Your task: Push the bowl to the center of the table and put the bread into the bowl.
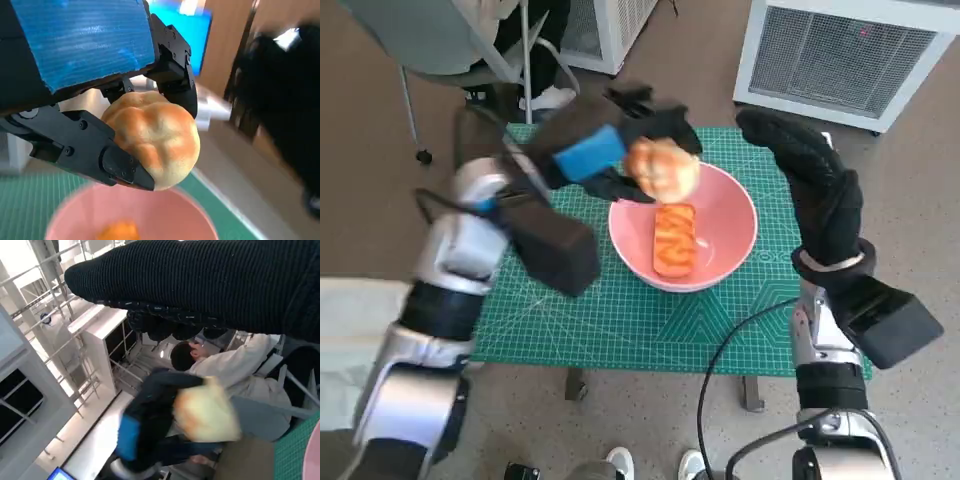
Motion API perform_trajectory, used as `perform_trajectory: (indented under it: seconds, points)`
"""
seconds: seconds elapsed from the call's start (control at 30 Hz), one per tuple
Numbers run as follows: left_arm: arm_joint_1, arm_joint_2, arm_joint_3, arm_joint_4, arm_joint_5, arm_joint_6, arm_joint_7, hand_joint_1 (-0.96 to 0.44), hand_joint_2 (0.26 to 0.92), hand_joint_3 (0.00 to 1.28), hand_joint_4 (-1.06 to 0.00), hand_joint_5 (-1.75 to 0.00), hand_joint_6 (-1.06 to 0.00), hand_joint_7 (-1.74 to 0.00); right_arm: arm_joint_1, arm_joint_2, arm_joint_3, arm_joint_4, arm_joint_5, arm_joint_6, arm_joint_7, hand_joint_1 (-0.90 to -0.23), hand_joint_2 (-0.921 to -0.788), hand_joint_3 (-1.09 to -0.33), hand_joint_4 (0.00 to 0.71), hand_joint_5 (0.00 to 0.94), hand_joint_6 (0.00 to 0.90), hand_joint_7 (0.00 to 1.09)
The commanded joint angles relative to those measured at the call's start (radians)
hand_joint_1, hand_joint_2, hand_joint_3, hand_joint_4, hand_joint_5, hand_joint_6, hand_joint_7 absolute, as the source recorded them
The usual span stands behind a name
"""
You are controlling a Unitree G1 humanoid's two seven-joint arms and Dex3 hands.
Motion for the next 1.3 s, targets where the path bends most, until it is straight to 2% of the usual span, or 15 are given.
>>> perform_trajectory:
  seconds: [0.03,0.13,0.33,0.57,0.73,0.9,1.03,1.1,1.3]
  points:
    - [-0.027,-0.028,-0.051,0.076,0.029,0.094,-0.085,-0.14,0.88,0.14,-0.23,-0.24,-0.18,-0.74,0.029,-0.003,-0.004,-0.004,-0.002,0.003,0.0,-0.58,-0.921,-0.794,0.287,0.088,-0.001,0.69]
    - [-0.027,-0.039,-0.067,0.085,0.038,0.129,-0.115,-0.16,0.859,0.09,-0.13,-0.08,-0.07,-0.58,0.031,-0.005,-0.007,-0.005,0.001,0.001,0.001,-0.578,-0.921,-0.792,0.286,0.089,-0.001,0.69]
    - [-0.002,-0.058,-0.085,0.094,0.064,0.136,-0.083,-0.26,0.852,0.05,-0.02,-0.01,-0.01,-0.42,0.03,-0.007,-0.014,0.001,0.001,-0.006,-0.002,-0.575,-0.921,-0.788,0.286,0.089,-0.001,0.68]
    - [0.023,-0.06,-0.092,0.106,0.081,0.056,-0.006,-0.34,0.862,0.04,0.0,0.0,0.0,-0.32,0.025,-0.007,-0.021,0.013,-0.008,-0.014,-0.01,-0.578,-0.921,-0.784,0.287,0.09,-0.001,0.68]
    - [0.036,-0.052,-0.092,0.105,0.085,0.017,0.03,-0.4,0.876,0.03,0.0,0.0,0.0,-0.12,0.02,-0.005,-0.023,0.015,-0.015,-0.018,-0.019,-0.578,-0.921,-0.782,0.288,0.091,-0.001,0.68]
    - [0.047,-0.051,-0.052,0.113,0.035,-0.019,0.045,-0.43,0.892,0.03,0.0,0.0,0.0,-0.02,0.016,-0.003,-0.022,0.013,-0.021,-0.019,-0.031,-0.579,-0.921,-0.78,0.288,0.091,-0.001,0.68]
    - [0.072,-0.067,0.015,0.108,-0.047,-0.034,0.065,-0.43,0.91,0.03,0.0,0.0,-0.04,-0.03,0.012,-0.003,-0.021,0.009,-0.026,-0.018,-0.043,-0.579,-0.921,-0.779,0.29,0.092,-0.001,0.68]
    - [0.096,-0.086,0.059,0.096,-0.098,-0.041,0.089,-0.42,0.917,0.04,0.0,0.0,-0.1,-0.06,0.01,-0.003,-0.02,0.002,-0.028,-0.017,-0.049,-0.578,-0.921,-0.778,0.291,0.092,-0.001,0.68]
    - [0.179,-0.142,0.181,0.043,-0.233,-0.132,0.19,-0.35,0.921,0.12,-0.17,-0.07,-0.27,-0.14,-0.001,-0.003,-0.016,-0.037,-0.043,-0.001,-0.082,-0.554,-0.921,-0.781,0.293,0.091,-0.001,0.68]
